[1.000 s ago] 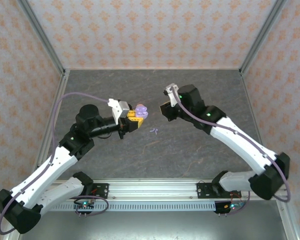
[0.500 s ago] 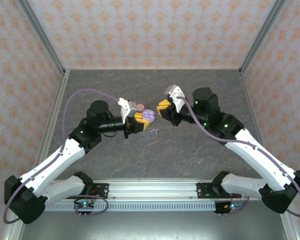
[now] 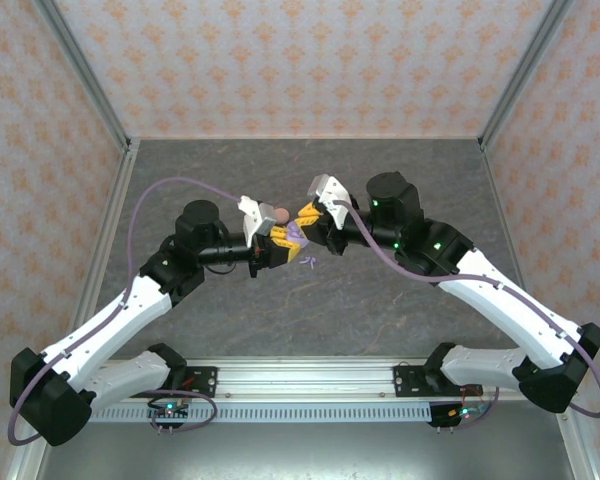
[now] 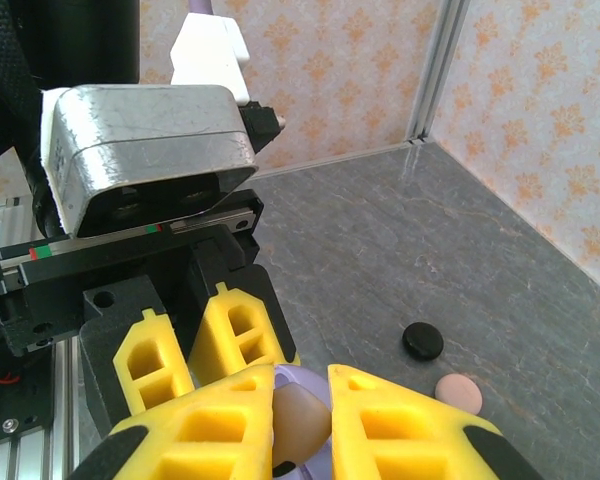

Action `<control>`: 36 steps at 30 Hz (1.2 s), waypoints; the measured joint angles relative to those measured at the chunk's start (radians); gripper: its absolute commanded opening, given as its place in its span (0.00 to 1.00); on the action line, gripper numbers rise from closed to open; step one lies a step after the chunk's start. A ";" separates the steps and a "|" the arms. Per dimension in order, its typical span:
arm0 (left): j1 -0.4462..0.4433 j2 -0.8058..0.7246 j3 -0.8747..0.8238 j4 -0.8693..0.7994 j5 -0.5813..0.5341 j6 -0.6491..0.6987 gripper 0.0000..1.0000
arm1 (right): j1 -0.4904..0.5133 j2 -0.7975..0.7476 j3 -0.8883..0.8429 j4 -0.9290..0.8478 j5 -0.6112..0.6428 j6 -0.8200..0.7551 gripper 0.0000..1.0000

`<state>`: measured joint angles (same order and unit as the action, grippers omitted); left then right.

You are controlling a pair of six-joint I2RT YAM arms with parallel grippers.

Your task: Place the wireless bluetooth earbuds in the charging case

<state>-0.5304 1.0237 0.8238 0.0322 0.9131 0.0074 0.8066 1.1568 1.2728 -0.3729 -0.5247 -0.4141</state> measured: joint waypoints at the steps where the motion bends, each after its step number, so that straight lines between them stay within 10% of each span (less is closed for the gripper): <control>1: 0.000 0.000 0.000 0.000 0.000 0.000 0.00 | 0.001 0.000 0.000 0.000 0.000 -0.001 0.16; 36: 0.000 0.000 0.000 0.011 0.004 -0.011 0.00 | 0.011 0.020 -0.032 0.019 -0.008 -0.018 0.16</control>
<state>-0.5304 1.0237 0.8238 0.0429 0.9169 -0.0036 0.8181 1.1770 1.2407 -0.3542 -0.5327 -0.4316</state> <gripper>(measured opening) 0.185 0.167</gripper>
